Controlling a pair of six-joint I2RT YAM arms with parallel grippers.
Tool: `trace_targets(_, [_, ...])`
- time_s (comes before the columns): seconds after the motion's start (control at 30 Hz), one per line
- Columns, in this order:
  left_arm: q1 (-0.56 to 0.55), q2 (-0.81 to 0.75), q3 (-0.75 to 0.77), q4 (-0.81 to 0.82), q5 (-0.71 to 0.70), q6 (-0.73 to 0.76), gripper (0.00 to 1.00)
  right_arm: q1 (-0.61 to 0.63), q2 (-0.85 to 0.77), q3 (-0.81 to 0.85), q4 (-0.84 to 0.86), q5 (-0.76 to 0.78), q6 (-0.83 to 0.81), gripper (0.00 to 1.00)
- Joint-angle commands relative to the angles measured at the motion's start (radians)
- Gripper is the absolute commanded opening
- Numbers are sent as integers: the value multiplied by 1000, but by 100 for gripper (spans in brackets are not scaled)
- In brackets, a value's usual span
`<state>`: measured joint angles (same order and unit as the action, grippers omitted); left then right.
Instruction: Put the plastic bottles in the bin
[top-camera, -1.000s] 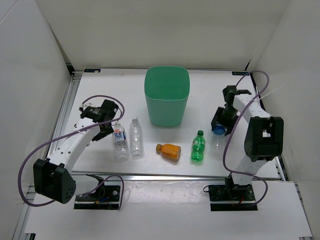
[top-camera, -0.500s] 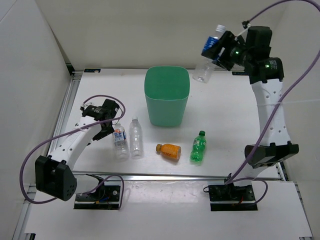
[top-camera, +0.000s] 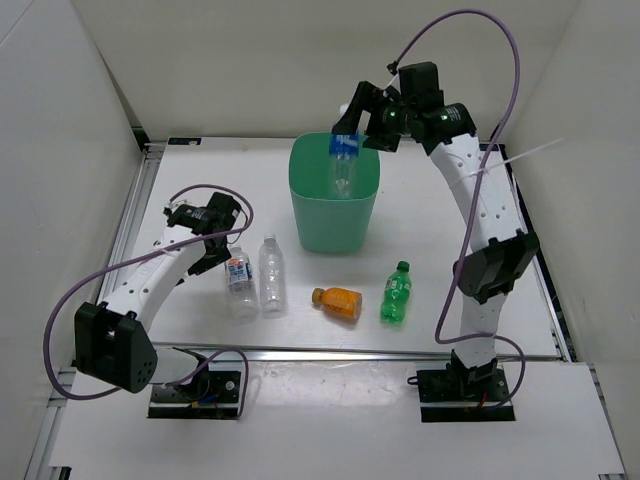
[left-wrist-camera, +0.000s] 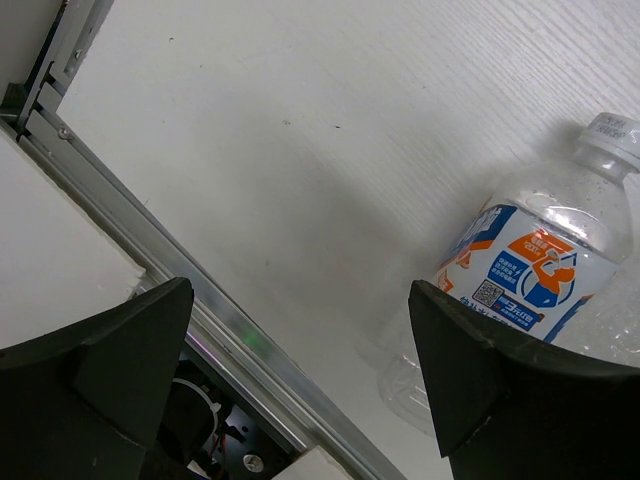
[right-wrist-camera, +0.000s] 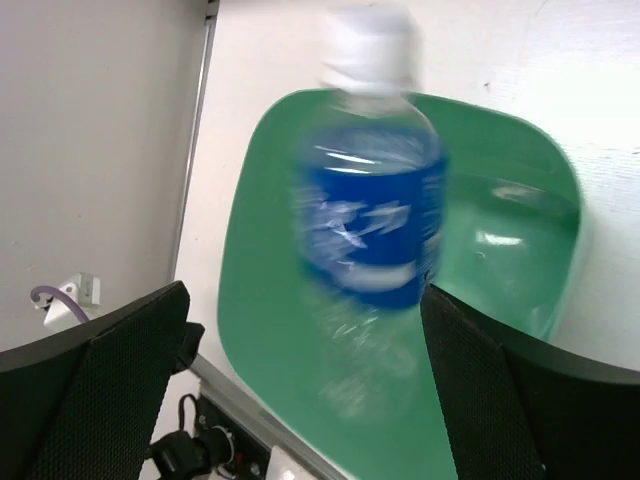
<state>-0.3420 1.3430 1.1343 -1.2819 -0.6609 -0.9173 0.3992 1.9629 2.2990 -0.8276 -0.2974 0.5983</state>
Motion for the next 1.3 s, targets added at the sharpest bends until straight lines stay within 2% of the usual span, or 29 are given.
trace_targets(0.0, [5,-28,4,4,-5,3,100,-8,-157,19,-8,90,-63,100])
trace_targets(0.1, [5,-28,-5,13,-5,3,100,-28,-305,-132,-21,211,-42,100])
trace_targets(0.17, [5,-37,-16,13,-5,3,100,-83,-378,-247,-21,211,-20,100])
trace_targets(0.2, [5,-38,-16,13,-5,3,100,-100,-448,-374,-21,211,0,100])
trace_targets(0.27, [5,-38,-25,13,-5,3,100,-141,-548,-510,-47,256,21,100])
trace_targets(0.3, [5,-38,-25,13,-5,3,100,-155,-576,-580,-59,256,30,100])
trace_targets(0.33, [5,-48,-34,22,-5,3,100,-169,-602,-722,-59,247,31,100])
trace_targets(0.43, [5,-61,-44,23,-5,3,100,-180,-683,-941,-21,203,14,100])
trace_targets(0.47, [5,-61,-44,33,-5,3,100,-180,-696,-1075,16,183,0,100])
trace_targets(0.57, [5,-61,-44,33,4,3,100,-180,-694,-1247,47,146,12,100])
trace_targets(0.77, [5,-51,-34,24,-5,3,100,-140,-624,-1386,117,145,31,100])
trace_targets(1.0, [5,-62,-54,24,-5,3,100,-131,-409,-1345,177,58,-17,99])
trace_targets(1.07, [5,-62,-54,24,-5,3,100,-131,-351,-1325,177,58,-17,90])
trace_targets(1.1, [5,-62,-54,24,-14,3,100,-131,-340,-1316,177,58,-17,78])
trace_targets(1.17, [5,-62,-54,15,-14,3,100,-141,-328,-1307,177,58,-17,68])
trace_targets(1.2, [5,-62,-54,15,-25,3,100,-151,-328,-1297,167,58,-17,57])
trace_targets(1.27, [5,-71,-54,6,-25,-8,100,-151,-354,-1239,124,58,-5,49])
